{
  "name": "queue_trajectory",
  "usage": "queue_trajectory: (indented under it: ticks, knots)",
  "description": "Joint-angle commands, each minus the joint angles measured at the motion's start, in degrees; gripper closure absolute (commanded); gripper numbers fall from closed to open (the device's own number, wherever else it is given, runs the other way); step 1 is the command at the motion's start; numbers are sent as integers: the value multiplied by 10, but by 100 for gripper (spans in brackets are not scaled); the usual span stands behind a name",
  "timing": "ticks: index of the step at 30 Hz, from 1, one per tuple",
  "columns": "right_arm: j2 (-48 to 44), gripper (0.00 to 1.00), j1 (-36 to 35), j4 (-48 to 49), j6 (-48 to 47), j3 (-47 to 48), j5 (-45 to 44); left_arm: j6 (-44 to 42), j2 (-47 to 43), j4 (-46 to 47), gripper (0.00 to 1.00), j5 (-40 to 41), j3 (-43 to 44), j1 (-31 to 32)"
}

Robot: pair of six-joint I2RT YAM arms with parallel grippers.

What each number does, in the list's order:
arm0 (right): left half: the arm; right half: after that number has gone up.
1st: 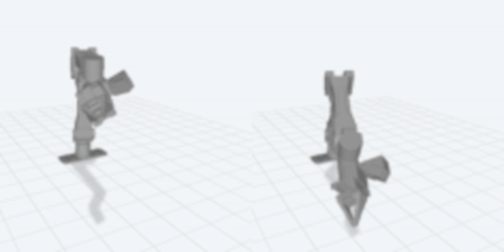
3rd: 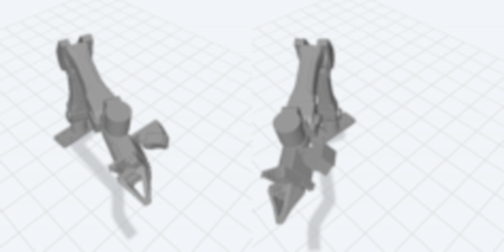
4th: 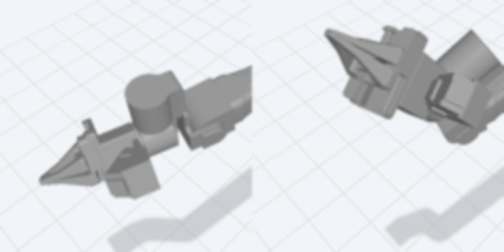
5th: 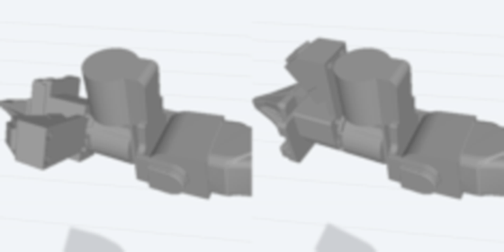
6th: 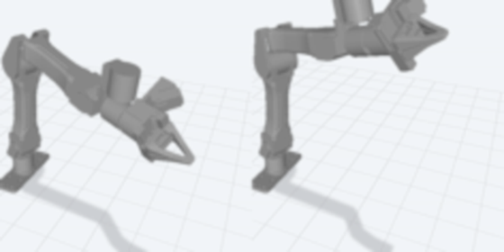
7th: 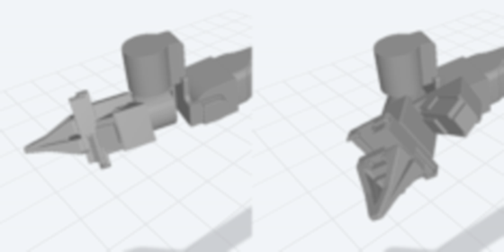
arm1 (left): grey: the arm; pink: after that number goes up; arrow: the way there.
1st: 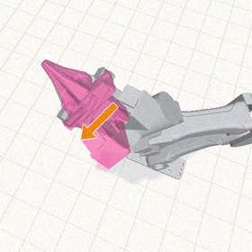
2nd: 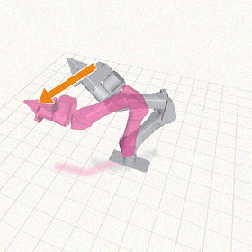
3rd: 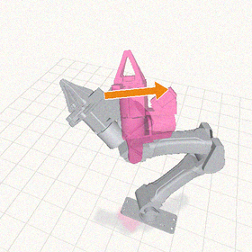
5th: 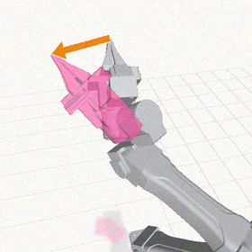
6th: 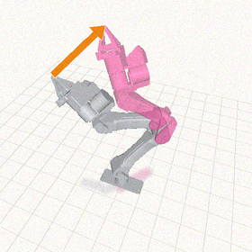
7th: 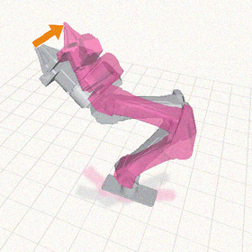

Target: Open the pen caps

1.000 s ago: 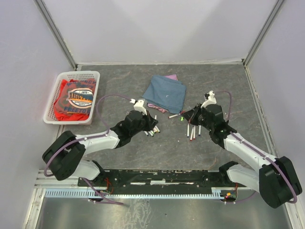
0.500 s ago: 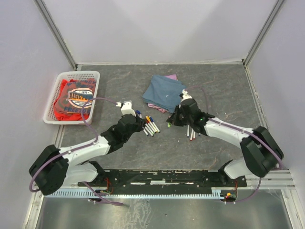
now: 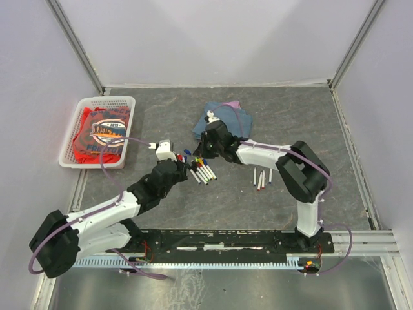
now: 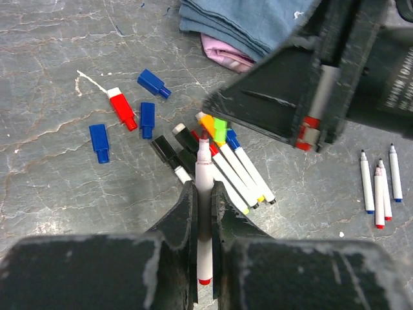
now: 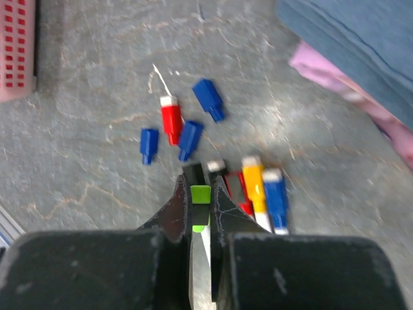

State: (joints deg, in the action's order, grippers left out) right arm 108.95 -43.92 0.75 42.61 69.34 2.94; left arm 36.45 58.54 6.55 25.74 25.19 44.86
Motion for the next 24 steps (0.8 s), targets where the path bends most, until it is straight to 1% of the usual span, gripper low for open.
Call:
queue_trajectory:
  ticks: [1,7,9,13,16,21,24]
  knots:
    - [44,94,-14,13,-1,86,9,2,-18,1,97,28,-3,1]
    - [97,84,-20,-11,-4,149,5,1,-26,-1,97,32,-8,1]
    - [110,78,-20,-15,-5,162,7,0,-29,-4,97,36,-7,1]
    - [122,63,-20,-22,-10,176,7,-1,-34,-9,97,39,-4,1]
    - [122,57,-20,-26,-16,180,5,-2,-32,-12,97,41,0,1]
    - [106,56,-20,-28,-27,180,-2,-4,-18,-13,97,42,12,1]
    - [77,55,-18,-17,-30,152,-17,-10,-3,-14,97,40,25,1]
